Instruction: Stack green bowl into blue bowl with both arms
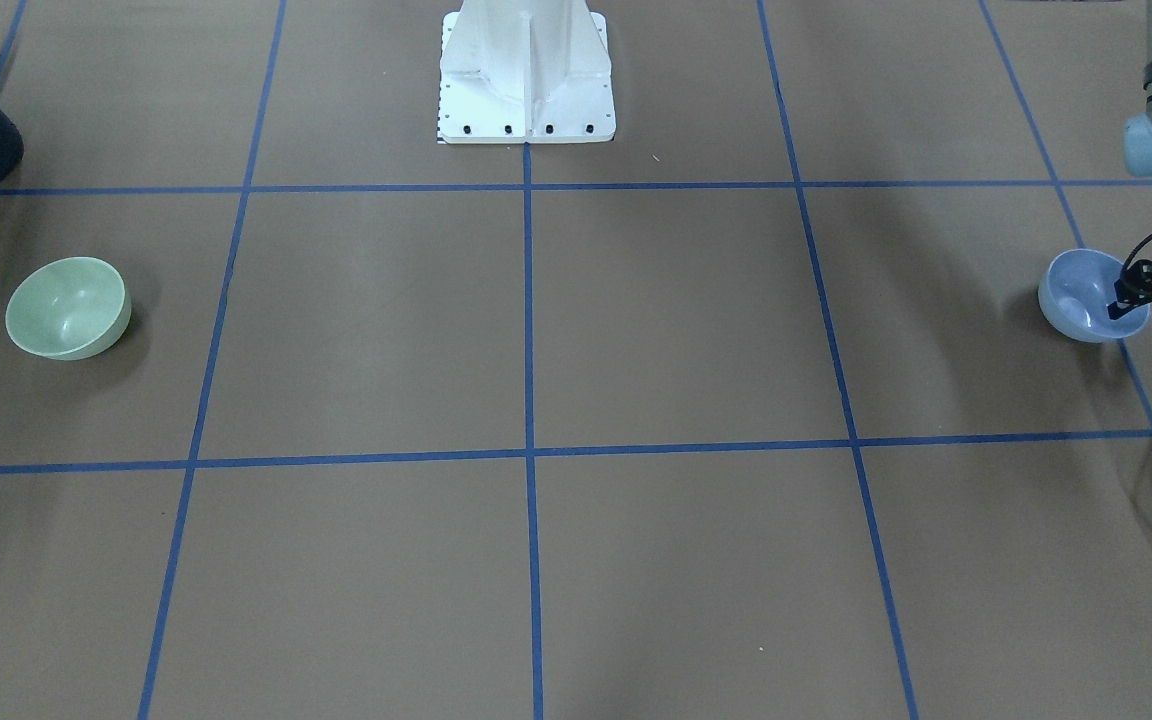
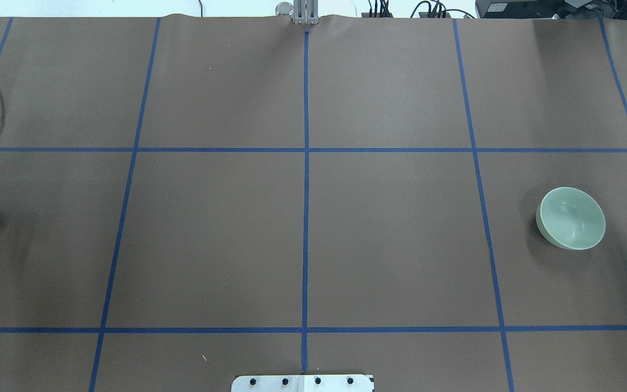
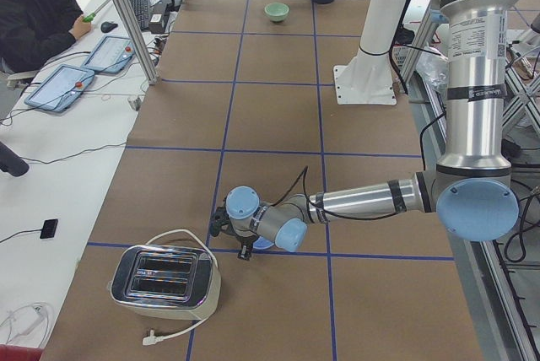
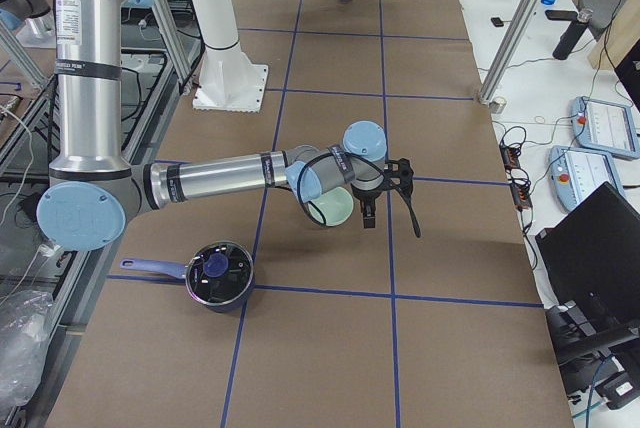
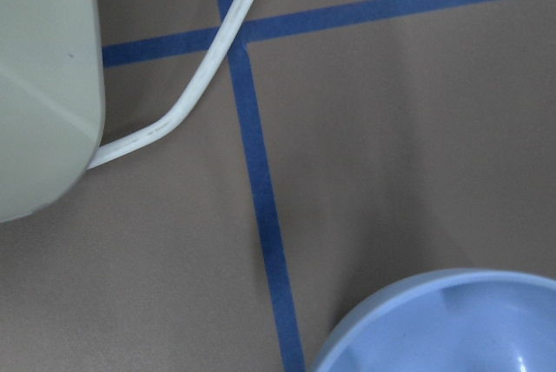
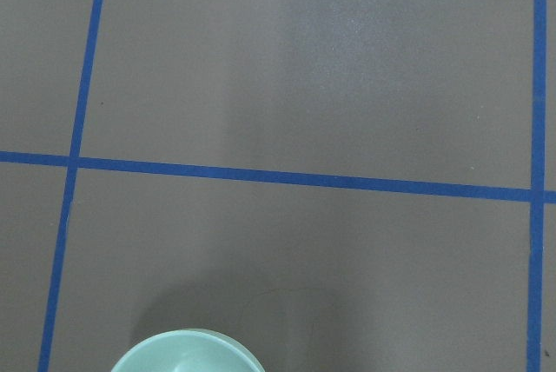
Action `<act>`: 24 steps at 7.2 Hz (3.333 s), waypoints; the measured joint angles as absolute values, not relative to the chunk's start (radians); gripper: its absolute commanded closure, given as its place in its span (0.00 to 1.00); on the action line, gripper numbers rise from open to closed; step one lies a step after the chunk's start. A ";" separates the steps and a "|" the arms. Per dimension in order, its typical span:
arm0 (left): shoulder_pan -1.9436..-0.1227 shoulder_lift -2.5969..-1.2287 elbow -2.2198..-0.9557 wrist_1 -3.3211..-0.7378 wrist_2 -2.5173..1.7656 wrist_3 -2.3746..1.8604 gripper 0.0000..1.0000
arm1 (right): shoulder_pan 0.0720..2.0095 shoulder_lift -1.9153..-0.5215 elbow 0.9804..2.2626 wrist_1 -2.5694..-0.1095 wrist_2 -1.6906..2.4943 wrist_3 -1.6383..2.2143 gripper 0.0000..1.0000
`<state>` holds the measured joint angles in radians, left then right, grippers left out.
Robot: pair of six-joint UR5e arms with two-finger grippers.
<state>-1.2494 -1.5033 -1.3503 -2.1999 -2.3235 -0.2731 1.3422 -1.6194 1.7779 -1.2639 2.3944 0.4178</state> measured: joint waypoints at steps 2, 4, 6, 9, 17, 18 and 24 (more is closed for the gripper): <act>-1.249 -1.503 -1.351 -2.199 -2.323 -0.273 1.00 | 1.342 -1.618 1.778 -1.264 2.395 0.418 0.00; -1.249 -1.508 -1.356 -2.198 -2.324 -0.270 1.00 | 1.341 -1.617 1.776 -1.265 2.395 0.418 0.00; -1.248 -1.525 -1.392 -2.180 -2.345 -0.276 1.00 | 1.341 -1.617 1.774 -1.266 2.395 0.418 0.00; -1.225 -1.608 -1.558 -2.002 -2.410 -0.397 1.00 | 1.332 -1.619 1.753 -1.267 2.392 0.421 0.00; -0.799 -2.078 -1.689 -1.791 -2.229 -1.171 1.00 | 1.202 -1.650 1.707 -1.249 2.382 0.424 0.00; -0.773 -2.117 -1.681 -1.766 -2.209 -1.201 1.00 | 1.184 -1.653 1.707 -1.246 2.382 0.423 0.00; -0.653 -2.243 -1.582 -1.759 -2.103 -1.288 1.00 | 1.095 -1.670 1.670 -1.159 2.320 0.420 0.01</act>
<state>-0.6532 -2.2432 -1.5820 -1.7592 -2.1029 -1.2881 1.0949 -1.6704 1.6705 -1.1587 2.3204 0.4205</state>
